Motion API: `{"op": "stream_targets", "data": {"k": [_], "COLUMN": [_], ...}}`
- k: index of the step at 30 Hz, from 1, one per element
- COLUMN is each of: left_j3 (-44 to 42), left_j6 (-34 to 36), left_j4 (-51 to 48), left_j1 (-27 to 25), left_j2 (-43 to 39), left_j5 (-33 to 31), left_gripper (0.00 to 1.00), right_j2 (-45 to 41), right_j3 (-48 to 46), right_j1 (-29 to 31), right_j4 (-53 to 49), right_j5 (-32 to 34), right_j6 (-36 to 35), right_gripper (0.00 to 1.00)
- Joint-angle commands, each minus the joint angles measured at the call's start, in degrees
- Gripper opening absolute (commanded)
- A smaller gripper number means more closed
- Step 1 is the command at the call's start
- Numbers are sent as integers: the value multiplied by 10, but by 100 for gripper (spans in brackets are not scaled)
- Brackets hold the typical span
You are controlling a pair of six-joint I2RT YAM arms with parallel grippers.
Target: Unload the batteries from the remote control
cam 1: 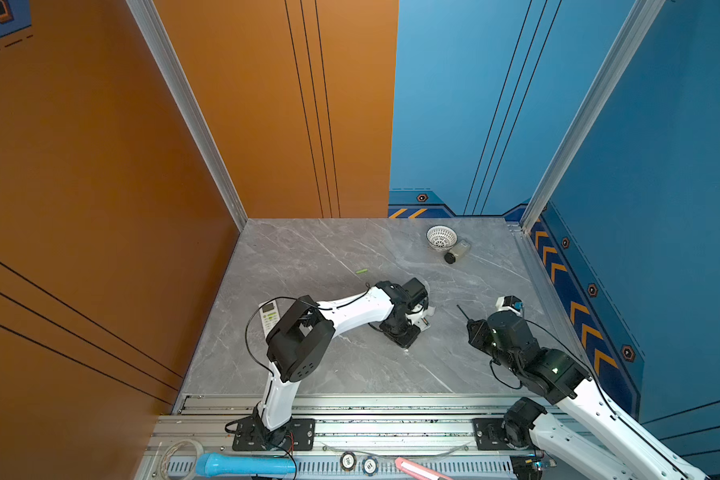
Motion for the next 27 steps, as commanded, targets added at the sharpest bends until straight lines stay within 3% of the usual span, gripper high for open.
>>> {"op": "stream_targets", "data": {"k": [1, 8, 18, 24, 27], "left_j3": [-10, -13, 64, 127, 99], "left_j6": [-41, -109, -129, -148, -169], "left_j4": [-19, 15, 61, 102, 96], "left_j1": [-15, 18, 54, 62, 59], "left_j2": [-13, -3, 70, 100, 71], "left_j5": [11, -109, -197, -110, -101], "left_gripper": [21, 22, 24, 31, 34], "right_j2": [10, 35, 24, 9, -5], "right_j3": [7, 14, 5, -13, -17], "right_j1": [2, 2, 3, 3, 2], "right_j4": [-4, 25, 24, 20, 14], "right_j5": [15, 3, 0, -6, -6], "right_j6": [0, -6, -4, 2, 4], "right_gripper": [0, 0, 0, 0, 0]}}
